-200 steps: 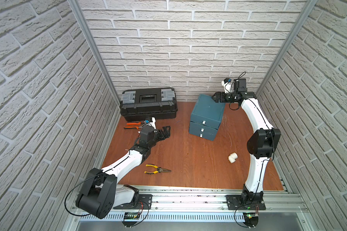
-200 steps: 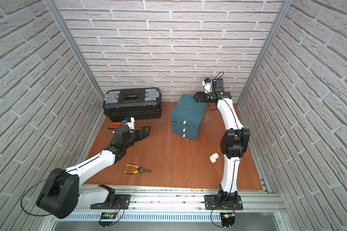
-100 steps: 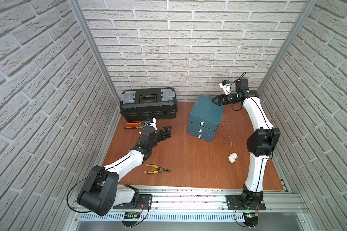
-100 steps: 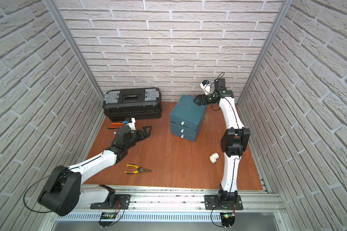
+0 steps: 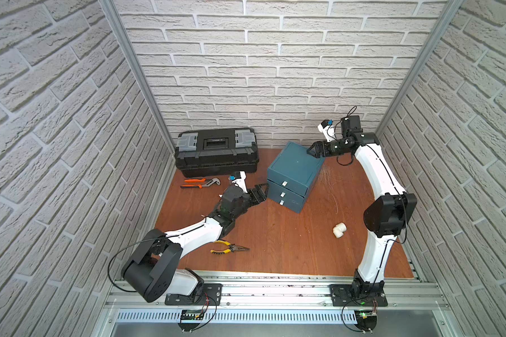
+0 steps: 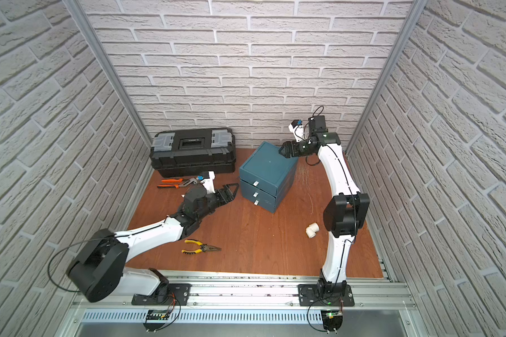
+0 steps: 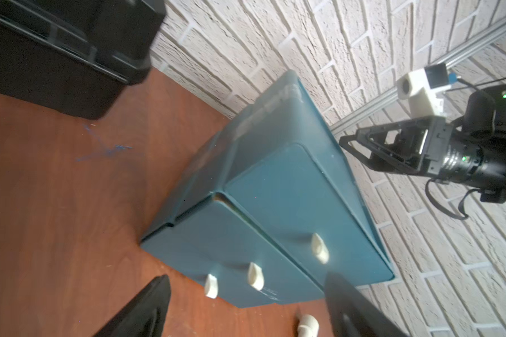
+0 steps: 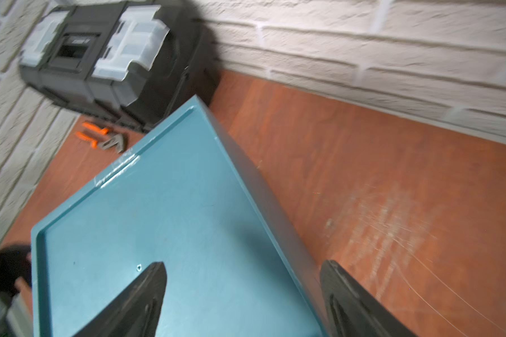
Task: Take the cookies out of the drawer
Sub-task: Adjust the storage box at the center of the board, then open the drawer in the storage box.
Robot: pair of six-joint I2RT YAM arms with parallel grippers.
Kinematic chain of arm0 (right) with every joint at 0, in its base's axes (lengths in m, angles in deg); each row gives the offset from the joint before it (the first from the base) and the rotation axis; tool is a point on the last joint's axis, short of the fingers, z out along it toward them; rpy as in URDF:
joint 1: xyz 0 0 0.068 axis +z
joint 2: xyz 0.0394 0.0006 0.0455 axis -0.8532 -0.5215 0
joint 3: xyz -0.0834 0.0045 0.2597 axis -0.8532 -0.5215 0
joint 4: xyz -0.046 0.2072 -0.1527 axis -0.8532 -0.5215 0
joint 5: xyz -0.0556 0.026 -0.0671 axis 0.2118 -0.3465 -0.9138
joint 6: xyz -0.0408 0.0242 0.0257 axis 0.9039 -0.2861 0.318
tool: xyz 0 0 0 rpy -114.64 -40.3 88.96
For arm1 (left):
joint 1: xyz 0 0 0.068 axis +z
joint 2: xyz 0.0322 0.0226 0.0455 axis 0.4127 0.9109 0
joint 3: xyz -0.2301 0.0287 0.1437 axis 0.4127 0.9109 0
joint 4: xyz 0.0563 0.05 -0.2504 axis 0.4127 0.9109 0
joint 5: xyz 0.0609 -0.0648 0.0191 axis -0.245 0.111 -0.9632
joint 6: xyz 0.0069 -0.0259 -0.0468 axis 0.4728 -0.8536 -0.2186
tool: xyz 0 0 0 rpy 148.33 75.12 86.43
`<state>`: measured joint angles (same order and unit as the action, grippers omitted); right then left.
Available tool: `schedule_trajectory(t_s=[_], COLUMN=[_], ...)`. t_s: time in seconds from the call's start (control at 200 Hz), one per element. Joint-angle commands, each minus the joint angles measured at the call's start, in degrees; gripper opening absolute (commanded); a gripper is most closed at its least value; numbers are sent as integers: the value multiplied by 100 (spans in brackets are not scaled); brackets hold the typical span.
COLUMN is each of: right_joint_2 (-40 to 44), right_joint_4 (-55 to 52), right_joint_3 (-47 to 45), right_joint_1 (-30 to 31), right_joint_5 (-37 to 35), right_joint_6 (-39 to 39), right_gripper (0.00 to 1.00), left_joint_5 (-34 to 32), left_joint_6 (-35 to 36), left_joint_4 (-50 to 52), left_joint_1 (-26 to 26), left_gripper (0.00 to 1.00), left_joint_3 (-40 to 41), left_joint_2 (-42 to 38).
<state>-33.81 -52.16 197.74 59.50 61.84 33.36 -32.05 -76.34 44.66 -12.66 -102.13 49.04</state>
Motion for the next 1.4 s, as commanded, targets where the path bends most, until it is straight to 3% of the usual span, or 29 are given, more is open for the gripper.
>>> schedule_trajectory(t_s=[0.0,0.32,0.61,1.005,1.395], right_joint_2=[777,2087,2828,3452,3560], right_joint_4=[546,1398,1325,1260,1179], right_joint_3=[-258,-1665,-2318,-2791,-2756], right_joint_1=[71,578,841,1050,1452], right_joint_5=[-1109,-1595,-1544,-1632,-1606], right_joint_6=[-757,-931,-946,-956,-872], right_gripper=[86,85,84,82,77], left_joint_5=[-132,-320,-313,-464,-519], left_joint_6=[-626,-1672,-1855,-2353,-2430], left_joint_4=[-947,-2580,-2600,-2730,-2774], left_joint_1=[-328,-532,-567,-827,-840], left_gripper=[83,70,59,52,20], left_joint_3=[-281,-563,-777,-950,-985], left_joint_2=[398,1566,1739,2142,2167])
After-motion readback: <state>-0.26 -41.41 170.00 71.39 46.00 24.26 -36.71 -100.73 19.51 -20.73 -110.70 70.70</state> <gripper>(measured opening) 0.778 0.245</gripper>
